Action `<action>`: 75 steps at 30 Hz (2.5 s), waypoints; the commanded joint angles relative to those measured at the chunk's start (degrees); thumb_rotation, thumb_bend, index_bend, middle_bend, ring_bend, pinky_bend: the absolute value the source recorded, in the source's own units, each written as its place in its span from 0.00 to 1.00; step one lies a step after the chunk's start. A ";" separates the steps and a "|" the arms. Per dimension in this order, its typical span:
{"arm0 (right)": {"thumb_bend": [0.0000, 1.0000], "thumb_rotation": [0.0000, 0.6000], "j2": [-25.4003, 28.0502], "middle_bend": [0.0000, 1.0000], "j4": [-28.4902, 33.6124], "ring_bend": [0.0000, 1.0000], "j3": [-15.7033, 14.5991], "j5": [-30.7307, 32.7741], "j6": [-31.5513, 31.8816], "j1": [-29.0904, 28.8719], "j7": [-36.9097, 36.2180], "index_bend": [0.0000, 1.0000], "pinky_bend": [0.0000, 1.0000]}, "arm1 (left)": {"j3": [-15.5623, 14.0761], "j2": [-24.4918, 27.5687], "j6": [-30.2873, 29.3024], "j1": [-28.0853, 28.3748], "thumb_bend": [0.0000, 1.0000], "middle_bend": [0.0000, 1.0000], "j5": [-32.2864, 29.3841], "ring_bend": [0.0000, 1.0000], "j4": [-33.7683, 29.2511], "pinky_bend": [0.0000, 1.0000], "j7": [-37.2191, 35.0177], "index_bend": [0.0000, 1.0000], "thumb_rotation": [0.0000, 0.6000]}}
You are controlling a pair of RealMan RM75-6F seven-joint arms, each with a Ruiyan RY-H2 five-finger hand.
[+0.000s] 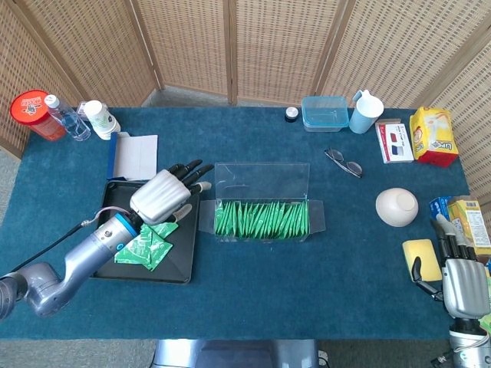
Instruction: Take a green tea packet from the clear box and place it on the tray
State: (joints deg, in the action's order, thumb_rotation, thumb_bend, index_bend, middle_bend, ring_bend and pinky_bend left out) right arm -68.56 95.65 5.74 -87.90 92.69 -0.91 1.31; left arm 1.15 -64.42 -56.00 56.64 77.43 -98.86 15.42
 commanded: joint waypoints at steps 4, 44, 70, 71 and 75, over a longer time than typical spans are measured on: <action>0.58 0.46 -0.13 0.09 -0.19 0.09 -0.06 0.13 0.09 0.17 -0.17 0.00 0.17 | 0.64 -2.13 3.35 1.94 0.44 0.05 0.82 0.00 1.49 0.20 7.66 0.23 0.94; 0.58 0.45 -0.37 0.09 -2.67 0.09 0.04 1.38 1.49 2.03 -3.74 0.00 0.17 | 5.57 -21.44 16.83 13.38 0.44 0.04 -16.69 0.00 15.49 0.20 18.93 0.28 0.91; 0.58 0.46 -0.59 0.09 -3.16 0.09 0.21 1.79 1.13 2.22 -3.99 0.00 0.17 | 5.91 -25.04 14.95 13.89 0.44 0.10 -15.86 0.00 19.64 0.20 17.39 0.38 0.92; 0.58 0.45 -0.57 0.09 -3.14 0.09 0.15 1.75 1.05 2.23 -4.06 0.00 0.17 | 5.85 -24.85 15.05 13.87 0.44 0.10 -15.91 0.00 19.55 0.20 17.34 0.36 0.92; 0.58 0.46 -0.70 0.09 -3.19 0.09 0.22 1.71 1.03 2.18 -4.03 0.00 0.17 | 5.39 -24.03 15.75 13.92 0.44 0.10 -16.48 0.00 19.02 0.20 17.71 0.29 0.92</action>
State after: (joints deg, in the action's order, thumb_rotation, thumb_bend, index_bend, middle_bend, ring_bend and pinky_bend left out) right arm -69.26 92.45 5.95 -86.18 93.72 1.27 -2.72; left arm 6.64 -88.59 -40.37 70.54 61.08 -79.71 33.01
